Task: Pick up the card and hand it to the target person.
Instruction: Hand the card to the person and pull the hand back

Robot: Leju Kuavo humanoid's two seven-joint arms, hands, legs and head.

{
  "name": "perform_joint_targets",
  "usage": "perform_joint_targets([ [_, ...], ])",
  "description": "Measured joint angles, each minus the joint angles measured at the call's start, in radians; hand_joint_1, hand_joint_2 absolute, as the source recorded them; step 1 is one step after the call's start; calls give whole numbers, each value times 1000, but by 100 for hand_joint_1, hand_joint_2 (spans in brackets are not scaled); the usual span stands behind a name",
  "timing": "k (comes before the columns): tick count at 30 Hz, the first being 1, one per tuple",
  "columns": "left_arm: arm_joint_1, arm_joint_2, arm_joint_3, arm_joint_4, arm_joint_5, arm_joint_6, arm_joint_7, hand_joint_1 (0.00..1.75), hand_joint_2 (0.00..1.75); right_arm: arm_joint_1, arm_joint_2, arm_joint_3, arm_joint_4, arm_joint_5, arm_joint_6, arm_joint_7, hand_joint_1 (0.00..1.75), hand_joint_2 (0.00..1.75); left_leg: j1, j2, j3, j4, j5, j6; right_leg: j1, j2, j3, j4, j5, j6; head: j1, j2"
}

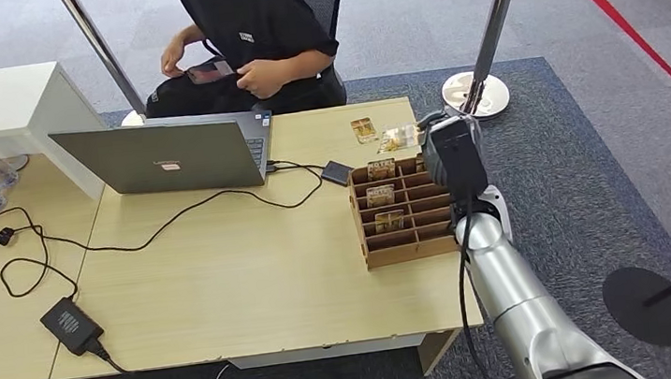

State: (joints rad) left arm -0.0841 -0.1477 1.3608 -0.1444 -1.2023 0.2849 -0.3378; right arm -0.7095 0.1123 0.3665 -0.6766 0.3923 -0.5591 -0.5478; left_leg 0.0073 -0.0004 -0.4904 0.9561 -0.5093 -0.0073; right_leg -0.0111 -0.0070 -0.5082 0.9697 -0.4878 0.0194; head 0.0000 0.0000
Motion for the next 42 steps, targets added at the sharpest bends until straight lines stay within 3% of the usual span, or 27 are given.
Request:
perform_joint_targets([
  [40,-1,-10,5,-3,-13,21,15,0,0,-44,67,57,66,119,-134,62,175,175,0,0,-1,0,0,0,0,0,-1,0,0,0,0,0],
  [42,-1,-11,8,-3,-11,23,15,0,0,-43,70,62,70,128,-136,67,163,175,0,0,-1,0,0,0,0,0,-1,0,0,0,0,0],
])
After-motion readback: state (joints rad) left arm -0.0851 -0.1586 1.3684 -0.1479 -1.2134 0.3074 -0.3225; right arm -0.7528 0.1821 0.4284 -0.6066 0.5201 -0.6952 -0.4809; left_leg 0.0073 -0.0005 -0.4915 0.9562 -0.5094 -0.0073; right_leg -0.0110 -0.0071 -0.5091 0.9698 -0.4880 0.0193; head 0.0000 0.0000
